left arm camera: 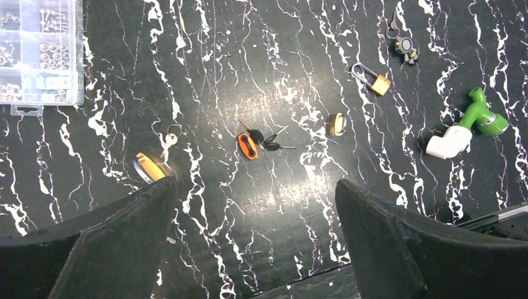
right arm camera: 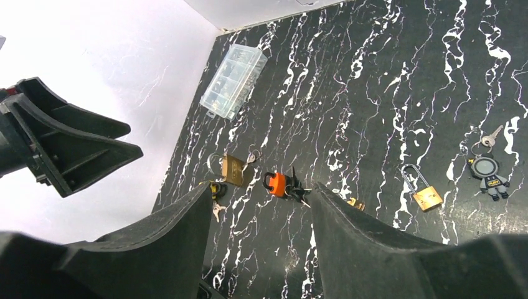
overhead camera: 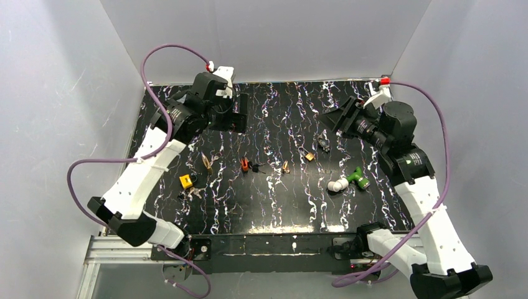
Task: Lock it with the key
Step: Reset both arms
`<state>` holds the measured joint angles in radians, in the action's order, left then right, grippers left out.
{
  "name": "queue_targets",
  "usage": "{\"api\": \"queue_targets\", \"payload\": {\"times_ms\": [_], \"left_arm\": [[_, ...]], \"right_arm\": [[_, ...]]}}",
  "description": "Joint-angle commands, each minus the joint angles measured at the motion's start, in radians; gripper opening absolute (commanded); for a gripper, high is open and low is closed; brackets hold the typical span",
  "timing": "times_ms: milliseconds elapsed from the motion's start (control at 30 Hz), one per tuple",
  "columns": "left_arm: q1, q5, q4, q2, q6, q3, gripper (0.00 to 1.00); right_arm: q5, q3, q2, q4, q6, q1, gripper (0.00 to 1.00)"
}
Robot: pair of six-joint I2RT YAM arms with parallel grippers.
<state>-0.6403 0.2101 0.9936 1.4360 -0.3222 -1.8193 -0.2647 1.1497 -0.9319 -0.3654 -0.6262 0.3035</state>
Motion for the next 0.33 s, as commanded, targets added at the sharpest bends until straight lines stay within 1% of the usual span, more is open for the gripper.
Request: {"api": "queue_targets", "payload": {"times_ms": [0, 300], "left_arm": [[0.004, 0.016, -0.015, -0.059, 0.026, 0.021, 0.98], [0.004, 0.014, -0.02, -0.07, 0.023, 0.037, 0.98]], "right_arm": [[-0.012, -0.017, 0.024, 0.076, 0.001, 0.002, 0.66], [-0.016, -0.022, 0.022, 0.071, 0.001, 0.002, 0.66]]}}
